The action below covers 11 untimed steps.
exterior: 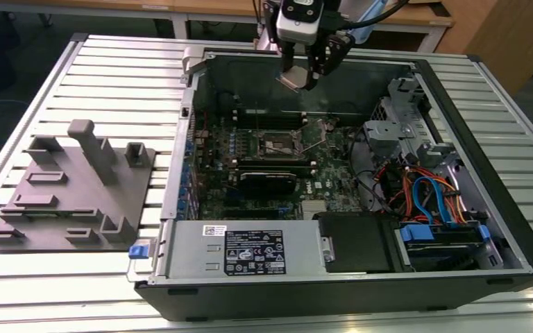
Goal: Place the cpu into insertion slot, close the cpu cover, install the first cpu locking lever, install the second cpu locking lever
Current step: 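Place the cpu into insertion slot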
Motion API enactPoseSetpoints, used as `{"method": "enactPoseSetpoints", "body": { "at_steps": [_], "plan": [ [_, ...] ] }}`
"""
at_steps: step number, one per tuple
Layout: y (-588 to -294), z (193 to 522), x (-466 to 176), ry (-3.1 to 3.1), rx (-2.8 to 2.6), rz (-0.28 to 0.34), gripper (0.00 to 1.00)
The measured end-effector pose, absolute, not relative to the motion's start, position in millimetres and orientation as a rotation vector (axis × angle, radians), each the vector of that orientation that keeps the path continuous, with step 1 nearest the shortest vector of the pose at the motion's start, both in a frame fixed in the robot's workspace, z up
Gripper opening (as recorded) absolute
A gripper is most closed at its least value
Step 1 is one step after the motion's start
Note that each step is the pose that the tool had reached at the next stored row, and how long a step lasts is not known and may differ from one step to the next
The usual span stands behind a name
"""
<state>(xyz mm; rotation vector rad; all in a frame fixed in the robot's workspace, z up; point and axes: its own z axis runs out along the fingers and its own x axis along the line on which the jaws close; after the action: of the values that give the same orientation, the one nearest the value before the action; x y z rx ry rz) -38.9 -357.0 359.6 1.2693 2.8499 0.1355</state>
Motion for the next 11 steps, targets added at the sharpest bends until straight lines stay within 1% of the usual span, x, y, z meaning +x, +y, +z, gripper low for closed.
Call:
{"method": "enactPoseSetpoints", "body": {
  "at_steps": [11],
  "plan": [
    [-357.0,359.2,-38.9,2.813,1.344,0.134,0.54]
  ]
}}
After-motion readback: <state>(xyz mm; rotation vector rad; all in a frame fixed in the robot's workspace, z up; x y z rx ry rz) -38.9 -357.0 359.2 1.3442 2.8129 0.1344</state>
